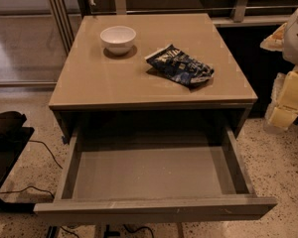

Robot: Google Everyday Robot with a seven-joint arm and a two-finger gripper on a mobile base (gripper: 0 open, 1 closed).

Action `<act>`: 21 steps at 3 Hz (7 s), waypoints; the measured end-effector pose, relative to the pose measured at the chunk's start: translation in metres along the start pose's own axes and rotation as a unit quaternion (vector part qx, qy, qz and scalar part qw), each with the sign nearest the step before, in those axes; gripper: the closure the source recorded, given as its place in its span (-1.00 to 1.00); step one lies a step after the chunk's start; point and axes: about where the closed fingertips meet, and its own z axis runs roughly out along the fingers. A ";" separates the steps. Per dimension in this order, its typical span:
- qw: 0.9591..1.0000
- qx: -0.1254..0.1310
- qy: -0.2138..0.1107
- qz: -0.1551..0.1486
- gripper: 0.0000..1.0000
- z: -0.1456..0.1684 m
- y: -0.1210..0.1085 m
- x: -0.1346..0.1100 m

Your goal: Close top drawer

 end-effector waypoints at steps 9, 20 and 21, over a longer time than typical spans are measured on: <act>0.986 -0.073 -0.146 0.030 1.00 0.194 0.190 0.017; 0.978 -0.007 -0.208 -0.003 0.59 0.318 0.050 0.029; 0.978 -0.007 -0.208 -0.003 0.13 0.318 0.050 0.029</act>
Offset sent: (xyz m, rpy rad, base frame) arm -0.0471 0.0034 -0.0539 0.1055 0.0497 -0.0427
